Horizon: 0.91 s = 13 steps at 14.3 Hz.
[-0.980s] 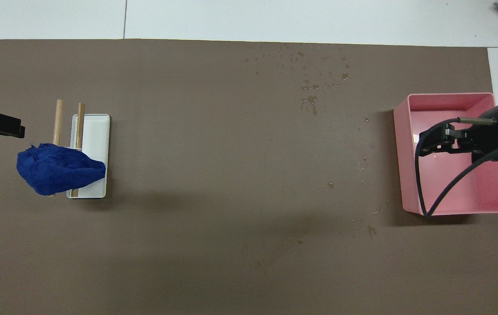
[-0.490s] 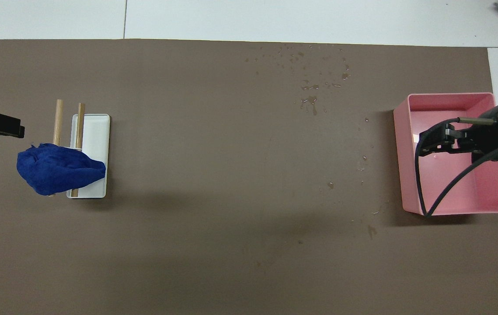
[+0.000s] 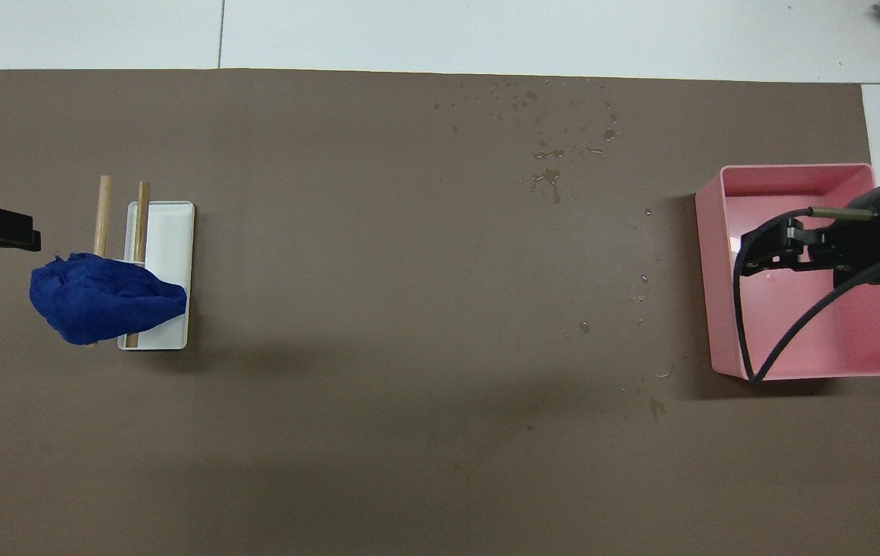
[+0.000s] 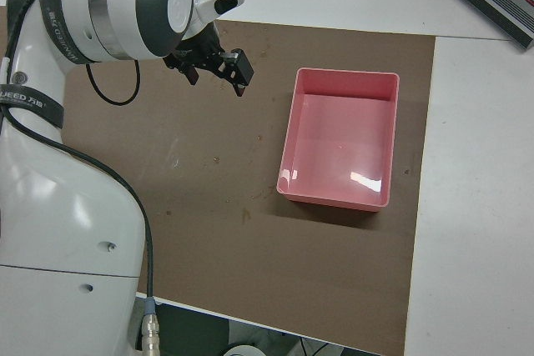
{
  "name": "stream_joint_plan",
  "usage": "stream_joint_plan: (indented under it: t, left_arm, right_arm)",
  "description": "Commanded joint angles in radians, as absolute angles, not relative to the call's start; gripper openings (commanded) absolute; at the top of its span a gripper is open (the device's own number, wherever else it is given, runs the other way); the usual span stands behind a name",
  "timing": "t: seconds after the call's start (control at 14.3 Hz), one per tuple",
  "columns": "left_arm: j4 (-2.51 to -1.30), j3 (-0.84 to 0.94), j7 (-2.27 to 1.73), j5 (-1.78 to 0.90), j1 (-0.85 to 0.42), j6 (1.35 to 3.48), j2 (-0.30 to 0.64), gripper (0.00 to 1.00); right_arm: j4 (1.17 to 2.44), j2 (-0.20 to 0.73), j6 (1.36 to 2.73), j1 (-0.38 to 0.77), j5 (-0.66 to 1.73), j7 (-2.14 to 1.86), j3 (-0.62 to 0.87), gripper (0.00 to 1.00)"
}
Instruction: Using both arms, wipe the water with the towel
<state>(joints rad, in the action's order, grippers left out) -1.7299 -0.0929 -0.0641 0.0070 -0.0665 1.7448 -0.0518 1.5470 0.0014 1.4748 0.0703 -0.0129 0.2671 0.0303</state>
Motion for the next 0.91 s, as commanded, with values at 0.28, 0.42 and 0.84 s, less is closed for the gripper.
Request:
stream_joint_plan:
  t: [0.28,0.42,0.84]
  left_arm:
    - [-2.022,-0.089,-0.225,0.005,-0.003,1.942,-0.167,1.0]
    - [-2.078,-0.089,-0.402,0.006,0.0,2.005,-0.164,1.0]
    - [-2.207,-0.084,-0.84,0.006,-0.003,2.218,-0.129,1.0]
  right_arm:
    - [1.574,-0.02,1.483,0.058,0.008,0.249,0.031,1.0]
    - [1.574,-0.02,1.483,0.058,0.008,0.249,0.031,1.0]
    - [1.574,-0.02,1.483,0.058,0.008,0.249,0.031,1.0]
